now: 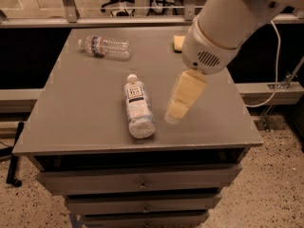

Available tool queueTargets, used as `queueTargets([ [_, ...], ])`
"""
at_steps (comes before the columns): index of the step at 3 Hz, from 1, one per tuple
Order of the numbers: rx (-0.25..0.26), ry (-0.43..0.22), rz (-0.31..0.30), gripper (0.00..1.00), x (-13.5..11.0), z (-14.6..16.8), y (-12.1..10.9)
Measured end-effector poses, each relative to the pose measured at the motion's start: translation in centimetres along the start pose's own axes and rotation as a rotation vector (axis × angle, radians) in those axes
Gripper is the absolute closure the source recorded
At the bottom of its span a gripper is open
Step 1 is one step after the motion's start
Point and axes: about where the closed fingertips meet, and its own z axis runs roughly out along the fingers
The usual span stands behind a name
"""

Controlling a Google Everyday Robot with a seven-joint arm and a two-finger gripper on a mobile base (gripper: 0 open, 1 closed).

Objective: Move blue plastic bottle near water bottle

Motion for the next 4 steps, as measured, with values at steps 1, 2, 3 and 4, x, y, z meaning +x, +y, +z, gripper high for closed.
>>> queueTargets([
  [1,-0.03,-0.036,0.089,0.0,-4.2,2.7,0.8],
  [2,-0.036,-0.055,0.26,0.0,-7.1,5.3,1.1],
  [3,-0.009,-0.043,0.454,0.0,-7.2,7.9,0.9],
  [4,0.013,-0.028,0.54,0.0,-6.6,9.5,0.8],
])
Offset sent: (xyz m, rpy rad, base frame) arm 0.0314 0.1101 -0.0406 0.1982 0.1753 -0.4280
